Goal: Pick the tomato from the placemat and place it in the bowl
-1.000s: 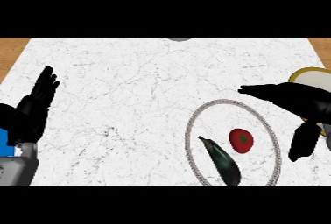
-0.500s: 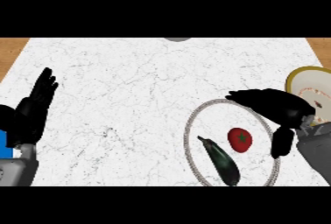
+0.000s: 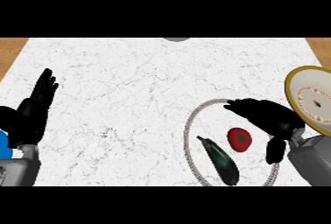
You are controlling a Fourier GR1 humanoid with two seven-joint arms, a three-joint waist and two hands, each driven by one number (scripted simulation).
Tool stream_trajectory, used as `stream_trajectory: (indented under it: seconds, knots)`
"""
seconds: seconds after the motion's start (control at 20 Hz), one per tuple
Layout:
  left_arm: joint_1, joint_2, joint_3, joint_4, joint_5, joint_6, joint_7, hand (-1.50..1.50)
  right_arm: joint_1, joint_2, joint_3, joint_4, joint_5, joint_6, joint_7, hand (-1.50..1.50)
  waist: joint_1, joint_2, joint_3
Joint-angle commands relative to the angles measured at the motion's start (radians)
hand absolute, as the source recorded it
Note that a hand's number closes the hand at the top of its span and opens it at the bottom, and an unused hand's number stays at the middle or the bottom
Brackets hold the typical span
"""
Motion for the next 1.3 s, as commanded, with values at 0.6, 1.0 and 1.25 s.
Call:
stream_trajectory:
  seconds: [0.6,1.0,1.25]
  knots:
    - [-0.012,-0.041,0.069,-0.03,-0.052,-0.071,0.043,0.0,0.129,0.159,-0.034,0.078,0.243,-0.081,-0.068,-1.5,-0.001,-0.001,0.0]
    - [0.006,-0.069,0.086,-0.03,-0.071,-0.085,0.021,0.0,0.01,0.244,-0.066,0.222,0.257,0.03,-0.117,1.5,0.002,0.0,0.0]
    - [0.024,-0.076,0.092,-0.033,-0.069,-0.107,0.004,0.0,-0.012,0.301,-0.056,0.329,0.307,-0.097,-0.188,1.5,0.005,0.001,0.0]
